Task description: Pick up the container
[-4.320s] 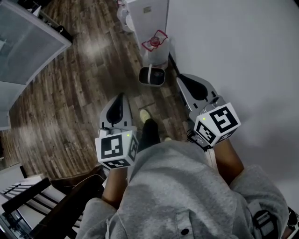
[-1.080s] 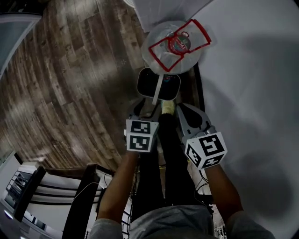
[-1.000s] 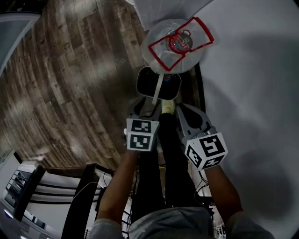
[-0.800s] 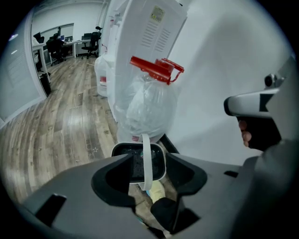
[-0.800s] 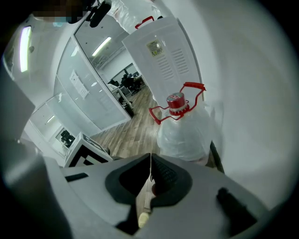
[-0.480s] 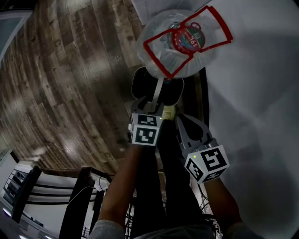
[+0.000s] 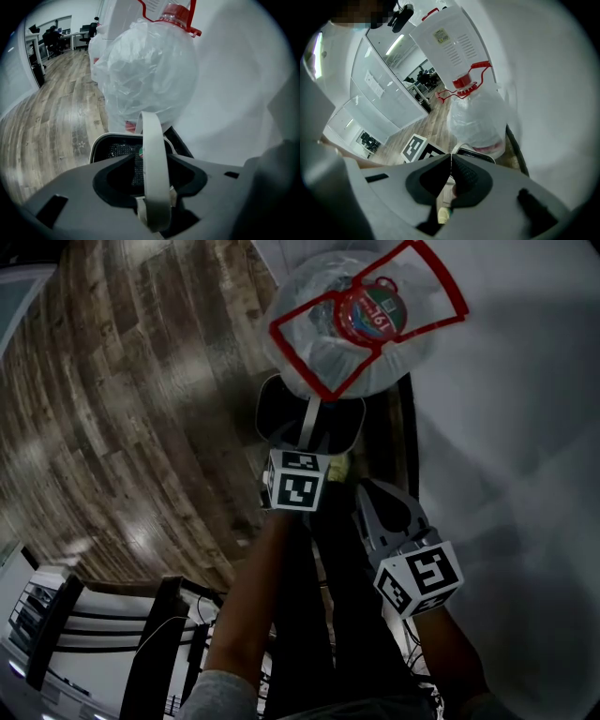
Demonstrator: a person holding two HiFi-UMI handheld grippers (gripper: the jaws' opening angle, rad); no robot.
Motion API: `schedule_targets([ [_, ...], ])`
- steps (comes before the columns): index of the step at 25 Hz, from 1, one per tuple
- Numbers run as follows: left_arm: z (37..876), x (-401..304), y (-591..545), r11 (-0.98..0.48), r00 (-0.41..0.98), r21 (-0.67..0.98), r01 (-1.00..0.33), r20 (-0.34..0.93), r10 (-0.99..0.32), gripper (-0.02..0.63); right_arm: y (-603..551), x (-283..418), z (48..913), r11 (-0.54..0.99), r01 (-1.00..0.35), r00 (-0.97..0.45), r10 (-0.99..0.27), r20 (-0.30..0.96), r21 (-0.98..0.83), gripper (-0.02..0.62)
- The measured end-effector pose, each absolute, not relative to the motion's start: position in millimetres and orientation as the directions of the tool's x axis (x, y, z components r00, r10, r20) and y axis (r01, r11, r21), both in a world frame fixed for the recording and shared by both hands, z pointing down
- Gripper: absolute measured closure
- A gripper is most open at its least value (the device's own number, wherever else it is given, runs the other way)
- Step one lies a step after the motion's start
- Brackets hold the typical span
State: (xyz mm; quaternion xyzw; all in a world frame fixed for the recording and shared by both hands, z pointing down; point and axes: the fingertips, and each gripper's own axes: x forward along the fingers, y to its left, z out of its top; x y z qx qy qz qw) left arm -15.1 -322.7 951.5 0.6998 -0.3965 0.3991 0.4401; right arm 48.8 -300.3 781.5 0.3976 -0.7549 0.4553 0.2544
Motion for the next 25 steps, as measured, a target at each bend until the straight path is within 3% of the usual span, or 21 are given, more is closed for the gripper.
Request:
schedule_targets([
  [6,964,-23,-326,-0.27,0.338,0.277,-0.922,0.917,-0.212,0.529,-298,42,778,0.283,-0.823,-0.567,-0.36,0.741,-0.493,0.57],
  [11,967,-20,-325,-0.266,0.345,0.291,-0.919,0.92,-0.187,0.589,-297,42,774,0.298,-0.818,-0.573,-0.353,0.74,-0.491,0.571],
  [25,946,0,-315,-0.251,0.429,0.389,-0.886,0.895,-0.125,0.594,-309,39,745,0.309,-0.82,-0.57,-0.366,0.735,-0.482,0.571],
])
